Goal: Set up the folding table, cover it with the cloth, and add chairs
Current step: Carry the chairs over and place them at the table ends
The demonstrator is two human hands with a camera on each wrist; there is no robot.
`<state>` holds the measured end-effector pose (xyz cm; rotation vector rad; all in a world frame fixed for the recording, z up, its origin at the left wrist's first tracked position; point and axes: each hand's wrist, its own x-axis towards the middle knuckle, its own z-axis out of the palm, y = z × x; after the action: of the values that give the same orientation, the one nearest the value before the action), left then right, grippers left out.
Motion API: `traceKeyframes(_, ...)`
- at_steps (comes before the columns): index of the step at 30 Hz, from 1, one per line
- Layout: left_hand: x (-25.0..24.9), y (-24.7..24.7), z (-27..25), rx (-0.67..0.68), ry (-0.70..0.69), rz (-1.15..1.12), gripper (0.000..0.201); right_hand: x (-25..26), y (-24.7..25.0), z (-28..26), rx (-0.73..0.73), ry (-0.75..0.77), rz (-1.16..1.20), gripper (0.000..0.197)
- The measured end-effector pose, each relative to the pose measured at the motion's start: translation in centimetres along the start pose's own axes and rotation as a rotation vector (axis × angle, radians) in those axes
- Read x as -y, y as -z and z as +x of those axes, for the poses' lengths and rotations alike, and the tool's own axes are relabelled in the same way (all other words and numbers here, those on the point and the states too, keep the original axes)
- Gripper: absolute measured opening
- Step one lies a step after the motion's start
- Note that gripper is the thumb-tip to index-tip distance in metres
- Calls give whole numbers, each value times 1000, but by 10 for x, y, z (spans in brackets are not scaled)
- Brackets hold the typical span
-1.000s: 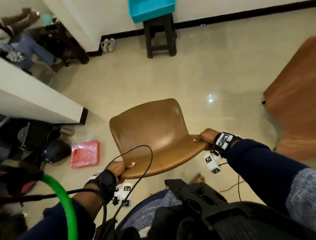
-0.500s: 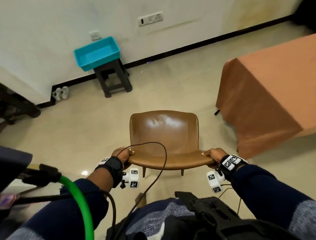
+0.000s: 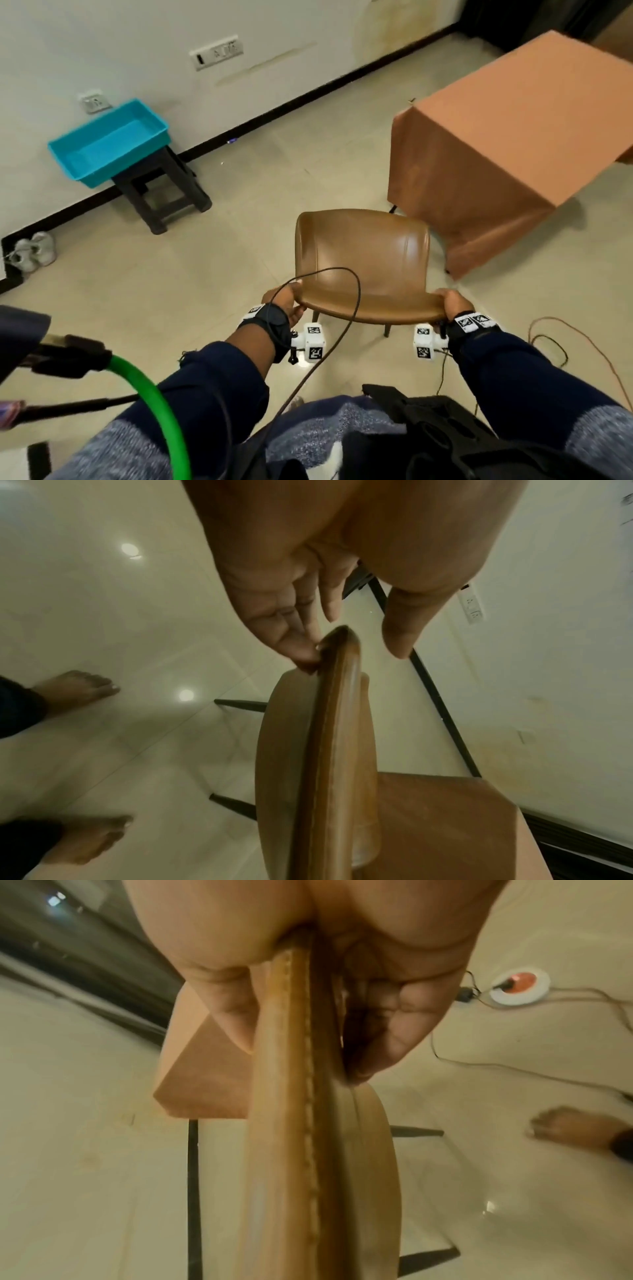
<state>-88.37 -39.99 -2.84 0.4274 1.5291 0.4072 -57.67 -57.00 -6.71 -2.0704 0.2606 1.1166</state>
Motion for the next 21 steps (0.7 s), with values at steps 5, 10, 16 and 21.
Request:
traceKeyframes(5, 18, -27, 11, 169, 87, 55, 43, -9, -23, -56, -17, -65, 366, 20)
traceKeyframes(10, 44, -41, 27, 131, 107, -92, 44, -12, -21, -53, -1, -108, 410, 30)
traceKeyframes(16, 58, -43, 92, -54, 38, -98, 52, -8, -20, -28, 47, -147, 482, 36)
traceKeyframes(21, 41, -55, 89, -217, -99, -138, 42, -3, -26, -8, 73, -169, 616, 40)
